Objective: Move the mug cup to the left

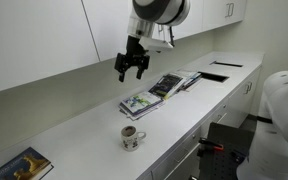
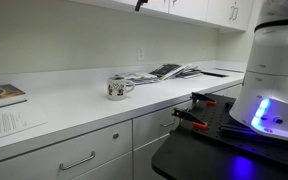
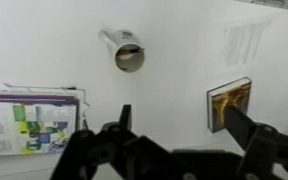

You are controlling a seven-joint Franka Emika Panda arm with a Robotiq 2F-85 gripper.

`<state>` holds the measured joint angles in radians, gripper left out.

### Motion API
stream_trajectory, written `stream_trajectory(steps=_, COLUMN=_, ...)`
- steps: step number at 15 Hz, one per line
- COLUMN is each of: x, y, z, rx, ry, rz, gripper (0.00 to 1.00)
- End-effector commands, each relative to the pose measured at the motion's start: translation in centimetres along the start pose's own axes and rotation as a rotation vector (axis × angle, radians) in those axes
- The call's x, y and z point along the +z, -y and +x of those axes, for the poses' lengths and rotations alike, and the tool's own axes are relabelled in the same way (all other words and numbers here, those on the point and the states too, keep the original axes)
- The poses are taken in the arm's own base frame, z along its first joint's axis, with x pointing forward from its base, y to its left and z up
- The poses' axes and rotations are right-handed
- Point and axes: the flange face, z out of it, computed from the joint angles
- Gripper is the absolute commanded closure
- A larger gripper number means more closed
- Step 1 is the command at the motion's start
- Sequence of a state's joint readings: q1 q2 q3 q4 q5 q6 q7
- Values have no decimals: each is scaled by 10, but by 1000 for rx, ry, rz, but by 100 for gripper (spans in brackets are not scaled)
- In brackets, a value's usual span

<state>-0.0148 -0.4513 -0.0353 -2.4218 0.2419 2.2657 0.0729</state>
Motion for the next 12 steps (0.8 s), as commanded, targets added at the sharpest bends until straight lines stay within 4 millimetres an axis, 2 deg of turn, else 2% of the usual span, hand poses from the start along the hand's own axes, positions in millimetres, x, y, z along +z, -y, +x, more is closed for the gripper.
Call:
stream_trajectory(steps=1, x=65, y=-37, z=20, rx=45, ry=95, rz=-113, gripper=0)
stream_trajectory(steps=3, x=115, y=-49, z=18, rx=44, ry=175, rz=-169, gripper=0)
stream_trajectory(steps=5, x=159, y=-49, z=12, rx=46, ry=243, rz=-207, gripper=0)
stream_trajectory(steps=7, x=192, y=-46, z=11, rx=57, ry=251, rz=-235, gripper=0)
stream_trajectory(steps=9, x=214, y=-45, z=16, rx=67, ry=245, rz=-254, gripper=0)
stream_trajectory(steps=12, x=229, y=-51, z=28, rx=84, ry=249, rz=-268, gripper=0)
